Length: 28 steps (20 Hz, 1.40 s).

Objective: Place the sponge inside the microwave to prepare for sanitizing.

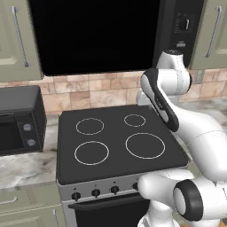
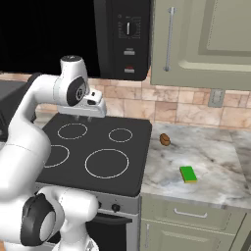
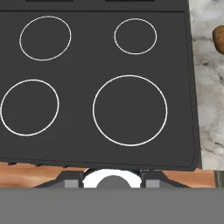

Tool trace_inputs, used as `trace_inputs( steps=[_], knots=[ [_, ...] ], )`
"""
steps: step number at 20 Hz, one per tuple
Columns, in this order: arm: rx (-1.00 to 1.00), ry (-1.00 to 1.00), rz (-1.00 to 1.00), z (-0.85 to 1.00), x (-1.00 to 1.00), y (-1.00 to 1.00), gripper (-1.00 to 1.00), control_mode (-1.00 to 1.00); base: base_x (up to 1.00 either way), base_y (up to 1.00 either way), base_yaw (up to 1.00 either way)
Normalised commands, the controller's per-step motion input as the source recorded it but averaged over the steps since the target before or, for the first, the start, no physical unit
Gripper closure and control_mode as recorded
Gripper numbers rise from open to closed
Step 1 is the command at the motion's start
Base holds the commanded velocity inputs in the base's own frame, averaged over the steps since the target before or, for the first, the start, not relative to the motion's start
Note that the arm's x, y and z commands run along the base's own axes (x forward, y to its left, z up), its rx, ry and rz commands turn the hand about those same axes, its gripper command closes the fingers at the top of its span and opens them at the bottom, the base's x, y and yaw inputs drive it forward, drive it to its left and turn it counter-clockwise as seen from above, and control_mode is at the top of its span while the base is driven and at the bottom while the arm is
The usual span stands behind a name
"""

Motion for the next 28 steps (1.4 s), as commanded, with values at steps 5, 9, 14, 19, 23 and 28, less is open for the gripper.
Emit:
trace_inputs(
  steps=[5,9,14,19,23,28],
  knots=[
    [0.00,0.00,-0.01,0.07,-0.24,0.00,-1.00,-1.00,0.00,0.00,0.00],
    [-0.02,-0.02,-0.09,0.34,-0.30,-0.01,-1.00,-1.00,0.00,0.00,0.00],
    [-0.08,-0.04,-0.17,0.62,-0.27,0.00,-1.00,-1.00,0.00,0.00,0.00],
    [-0.10,-0.08,-0.22,0.60,-0.07,0.00,-1.00,-1.00,0.00,0.00,0.00],
    [0.02,-0.25,-0.14,0.59,-0.02,-0.14,-1.00,-1.00,0.00,0.00,0.00],
    [0.20,-0.10,-0.02,0.07,0.00,-0.35,-1.00,-1.00,0.00,0.00,0.00]
  ],
)
